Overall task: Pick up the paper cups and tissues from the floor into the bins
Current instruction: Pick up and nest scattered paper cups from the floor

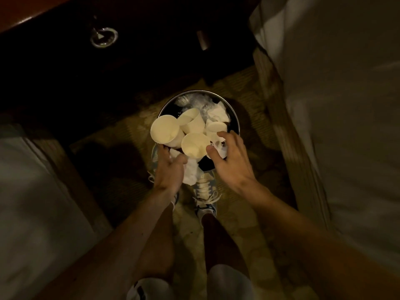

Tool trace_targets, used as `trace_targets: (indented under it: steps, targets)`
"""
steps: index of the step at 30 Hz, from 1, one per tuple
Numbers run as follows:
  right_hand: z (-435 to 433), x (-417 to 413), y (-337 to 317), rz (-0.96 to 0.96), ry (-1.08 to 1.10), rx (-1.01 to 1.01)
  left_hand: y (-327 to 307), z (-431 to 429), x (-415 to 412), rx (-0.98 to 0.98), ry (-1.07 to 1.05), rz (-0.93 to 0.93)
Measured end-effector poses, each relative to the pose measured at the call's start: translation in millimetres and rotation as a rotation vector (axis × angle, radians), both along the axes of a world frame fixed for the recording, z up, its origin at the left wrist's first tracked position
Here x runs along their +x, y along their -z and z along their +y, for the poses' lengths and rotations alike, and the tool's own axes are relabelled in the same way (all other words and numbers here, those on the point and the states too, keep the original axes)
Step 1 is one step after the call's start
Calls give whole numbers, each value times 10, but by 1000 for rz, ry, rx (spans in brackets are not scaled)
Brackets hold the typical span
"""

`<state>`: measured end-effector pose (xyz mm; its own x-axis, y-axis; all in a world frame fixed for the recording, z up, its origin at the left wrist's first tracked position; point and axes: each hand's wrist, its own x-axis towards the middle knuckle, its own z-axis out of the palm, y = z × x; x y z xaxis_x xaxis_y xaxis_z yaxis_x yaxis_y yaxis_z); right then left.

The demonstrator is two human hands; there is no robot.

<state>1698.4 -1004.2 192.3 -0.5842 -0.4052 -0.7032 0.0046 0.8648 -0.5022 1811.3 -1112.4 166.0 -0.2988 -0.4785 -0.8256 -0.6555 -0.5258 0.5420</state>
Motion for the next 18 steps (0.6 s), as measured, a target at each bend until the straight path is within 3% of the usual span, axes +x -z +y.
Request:
trace_targets:
  steps: [5,10,14,18]
  targets:
    - [83,28,-89,60,-22,28,-60,58,80,-280,241,-217]
    - [156,335,74,-90,23,58,169,84,142,-435,817,-224]
    - [146,613,190,-201,162,67,233,11,219,-478,897,-106]
    - [41,764,166,-284,340,38,127,-41,262,-335,696,-18]
